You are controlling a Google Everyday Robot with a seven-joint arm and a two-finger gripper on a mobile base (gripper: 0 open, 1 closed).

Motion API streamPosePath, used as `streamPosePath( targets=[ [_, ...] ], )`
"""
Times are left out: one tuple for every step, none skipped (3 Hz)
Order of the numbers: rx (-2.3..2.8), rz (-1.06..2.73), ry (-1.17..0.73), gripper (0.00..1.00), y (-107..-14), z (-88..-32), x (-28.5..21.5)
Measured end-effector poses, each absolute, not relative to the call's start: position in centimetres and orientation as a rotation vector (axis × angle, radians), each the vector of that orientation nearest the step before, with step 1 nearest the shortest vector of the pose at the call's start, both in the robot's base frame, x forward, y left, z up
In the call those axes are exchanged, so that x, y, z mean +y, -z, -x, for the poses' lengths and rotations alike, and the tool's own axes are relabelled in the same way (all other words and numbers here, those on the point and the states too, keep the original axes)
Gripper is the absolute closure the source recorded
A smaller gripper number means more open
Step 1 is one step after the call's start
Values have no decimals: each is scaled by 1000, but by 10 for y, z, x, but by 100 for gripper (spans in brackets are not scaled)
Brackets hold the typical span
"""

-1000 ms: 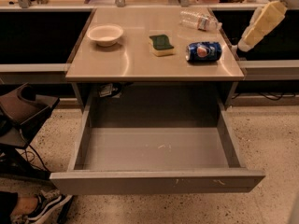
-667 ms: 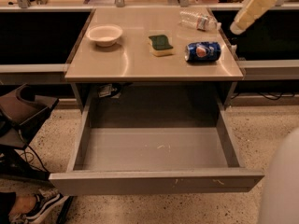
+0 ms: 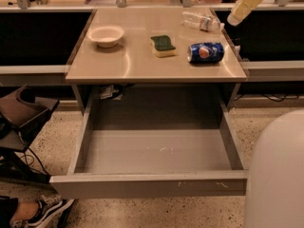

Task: Place pepsi can into top drawer

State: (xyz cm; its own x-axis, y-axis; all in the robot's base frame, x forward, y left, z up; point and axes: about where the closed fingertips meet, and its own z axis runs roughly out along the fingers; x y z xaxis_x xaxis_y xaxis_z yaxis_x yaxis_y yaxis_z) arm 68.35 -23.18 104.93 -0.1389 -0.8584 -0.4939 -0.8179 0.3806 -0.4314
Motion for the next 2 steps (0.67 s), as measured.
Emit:
streamPosePath(
  targets=[
    [1961, 1481, 25, 0, -1018, -702, -220],
    [1937, 1519, -105, 0, -973, -728, -195]
  ],
)
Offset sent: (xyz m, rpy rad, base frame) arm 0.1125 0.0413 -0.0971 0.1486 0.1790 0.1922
